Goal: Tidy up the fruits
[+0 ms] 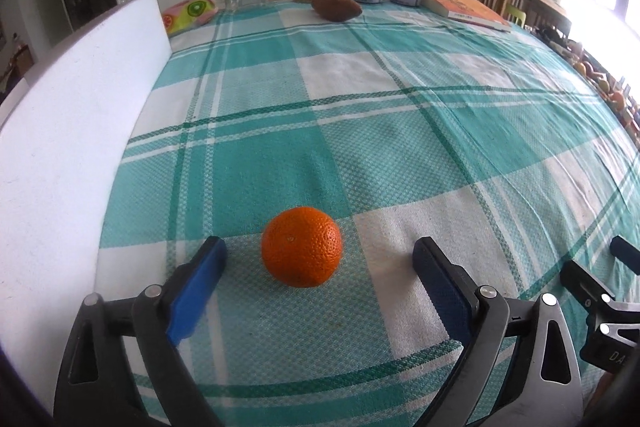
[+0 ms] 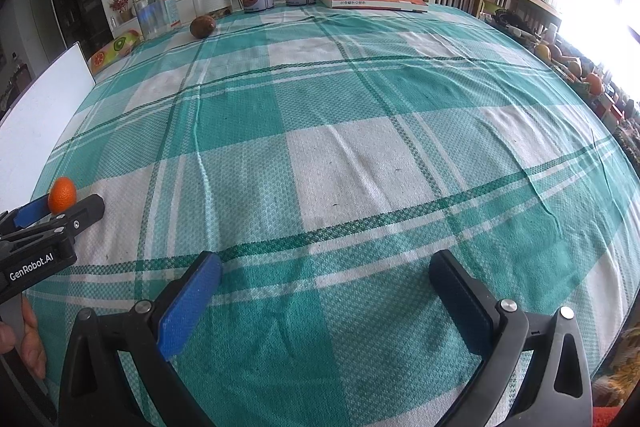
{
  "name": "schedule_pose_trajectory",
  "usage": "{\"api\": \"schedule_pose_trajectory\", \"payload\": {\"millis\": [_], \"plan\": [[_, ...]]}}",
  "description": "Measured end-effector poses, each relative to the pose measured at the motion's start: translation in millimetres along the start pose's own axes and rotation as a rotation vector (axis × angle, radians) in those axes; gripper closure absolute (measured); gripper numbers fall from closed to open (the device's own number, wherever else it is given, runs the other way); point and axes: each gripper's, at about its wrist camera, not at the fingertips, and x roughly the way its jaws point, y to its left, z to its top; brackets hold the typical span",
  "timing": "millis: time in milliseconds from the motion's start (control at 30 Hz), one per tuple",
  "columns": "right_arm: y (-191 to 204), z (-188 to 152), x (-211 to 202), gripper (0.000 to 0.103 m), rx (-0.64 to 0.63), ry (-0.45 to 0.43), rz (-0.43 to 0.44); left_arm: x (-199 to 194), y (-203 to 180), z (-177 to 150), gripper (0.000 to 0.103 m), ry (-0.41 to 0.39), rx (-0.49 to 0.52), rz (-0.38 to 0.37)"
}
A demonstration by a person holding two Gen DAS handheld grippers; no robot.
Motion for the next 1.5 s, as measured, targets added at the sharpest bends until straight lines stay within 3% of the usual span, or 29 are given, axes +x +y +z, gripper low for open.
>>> {"api": "schedule_pose_trajectory", "payload": {"millis": [733, 900, 1000, 1133, 1333, 1500], "plan": [[0, 0, 0, 0.0, -0.001, 0.0, 0.002, 1, 1, 0, 0.005, 0.001, -0.001, 0.001], [-5, 7, -2, 0.0, -0.027, 0.039, 0.066, 1, 1, 0, 0.005, 0.001, -0.001, 0.002], [1, 47, 4, 0.0, -0.121, 0.024, 0.104, 1, 1, 0, 0.005, 0.001, -0.001, 0.002], [24, 131, 35, 0.0, -0.253, 0.007, 0.183, 1, 1, 0, 0.005, 0.001, -0.002, 0.001], [74, 244, 105, 0.004, -0.285, 0.024, 0.298, 2, 3, 0, 0.005, 0.002, -0.007, -0.003], [137, 297, 153, 0.014, -0.334, 0.07, 0.31, 2, 3, 0, 0.004, 0.002, -0.006, -0.002]]}}
